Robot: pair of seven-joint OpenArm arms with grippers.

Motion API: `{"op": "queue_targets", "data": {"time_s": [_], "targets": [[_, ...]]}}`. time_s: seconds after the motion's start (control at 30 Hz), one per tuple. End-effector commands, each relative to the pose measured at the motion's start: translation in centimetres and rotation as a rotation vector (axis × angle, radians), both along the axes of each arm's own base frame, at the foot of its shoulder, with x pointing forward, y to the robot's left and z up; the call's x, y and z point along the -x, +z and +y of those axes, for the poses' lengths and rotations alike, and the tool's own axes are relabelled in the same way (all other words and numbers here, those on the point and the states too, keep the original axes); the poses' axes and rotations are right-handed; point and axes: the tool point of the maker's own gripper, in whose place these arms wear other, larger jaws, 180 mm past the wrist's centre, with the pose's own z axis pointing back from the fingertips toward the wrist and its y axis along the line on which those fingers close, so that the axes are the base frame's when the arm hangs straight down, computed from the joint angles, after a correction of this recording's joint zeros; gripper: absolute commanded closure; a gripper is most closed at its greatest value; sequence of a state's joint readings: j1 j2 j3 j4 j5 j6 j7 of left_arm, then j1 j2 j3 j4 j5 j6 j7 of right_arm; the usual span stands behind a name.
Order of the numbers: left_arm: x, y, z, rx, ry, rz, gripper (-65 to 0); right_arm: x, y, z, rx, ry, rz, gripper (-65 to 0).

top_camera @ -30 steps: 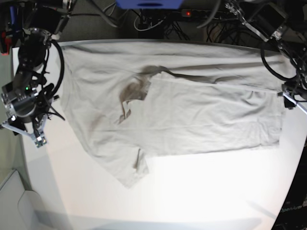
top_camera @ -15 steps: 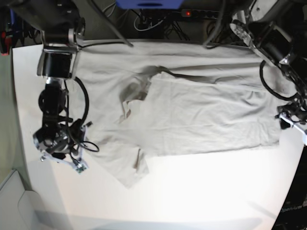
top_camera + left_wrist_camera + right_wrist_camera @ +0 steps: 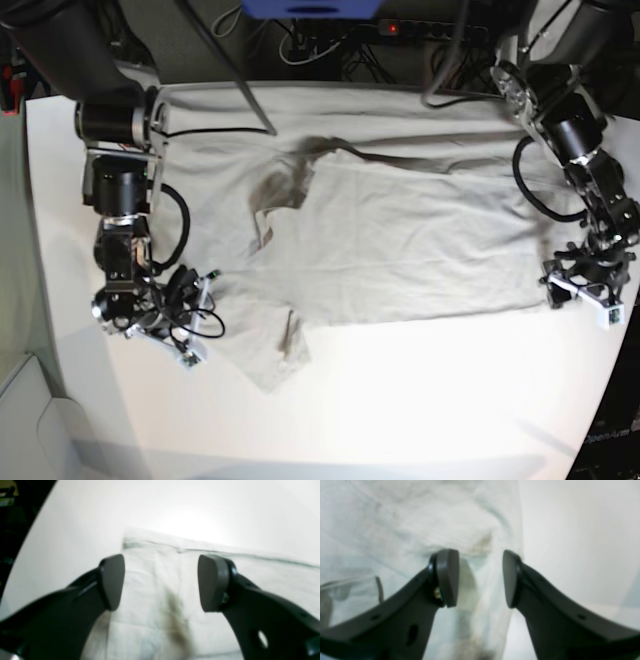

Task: Layout the t-shirt on the table in an organized manner, then fold the t-shirt properly
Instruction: 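Grasp the shirt's hem-side corners with both grippers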

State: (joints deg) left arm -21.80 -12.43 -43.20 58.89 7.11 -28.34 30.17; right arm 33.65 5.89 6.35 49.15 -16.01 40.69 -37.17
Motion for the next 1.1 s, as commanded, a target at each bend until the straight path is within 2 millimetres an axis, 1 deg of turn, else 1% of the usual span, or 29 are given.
{"op": "queue_targets", "data": {"time_s": [0.0,0.13,0.2,0.27,0.33,0.47,0.57,0.63,0.77,0.9,0.97,1.07], "targets": [[-1.4,2.5,0.9,-0.031,0.000,-0.073,-44.3,-2.2,2.6,-1.0,-0.009,-0.023,-0.081,-29.2],[-2.3,2.8,-0.3,-0.050,-0.042,-0.092,-44.3,-2.8,3.2,-0.6,-0.039,-0.014,-0.132,-29.2],[-2.5,2.8,-0.8,-0.056,-0.058,-0.090,-44.3,-3.0,3.5,-1.2,-0.039,-0.019,-0.151,-29.2],[-2.5,2.8,-0.8,-0.055,-0.056,-0.088,-44.3,-3.1,3.6,-1.4,-0.044,-0.019,-0.162,-29.2],[-2.4,2.3,-0.7,-0.048,-0.056,-0.080,-44.3,-3.2,3.7,-1.3,-0.052,-0.018,-0.175,-29.2],[-2.3,1.7,-0.7,-0.036,-0.053,-0.076,-44.3,-3.5,4.1,-2.6,-0.110,-0.084,-0.210,-29.2],[-2.0,1.5,-0.7,-0.036,-0.053,-0.070,-44.3,-2.9,2.7,-3.1,-0.142,-0.118,-0.168,-29.2],[-2.0,1.4,-0.7,-0.036,-0.053,-0.069,-44.3,-2.9,2.5,-3.6,-0.152,-0.127,-0.170,-29.2],[-2.0,1.4,-0.6,-0.041,-0.053,-0.066,-44.3,-2.7,2.1,-3.3,-0.171,-0.127,-0.180,-29.2],[-1.9,1.3,-0.6,-0.042,-0.053,-0.063,-44.3,-1.9,0.5,-3.0,-0.188,-0.131,-0.129,-29.2],[-1.8,0.9,-0.7,-0.035,-0.053,-0.052,-44.3,-1.6,-0.2,-2.8,-0.196,-0.133,-0.107,-29.0],[-1.3,0.6,0.5,-0.041,-0.043,-0.034,-44.3,-1.4,-0.6,-2.4,-0.220,-0.132,-0.117,-28.7]]}}
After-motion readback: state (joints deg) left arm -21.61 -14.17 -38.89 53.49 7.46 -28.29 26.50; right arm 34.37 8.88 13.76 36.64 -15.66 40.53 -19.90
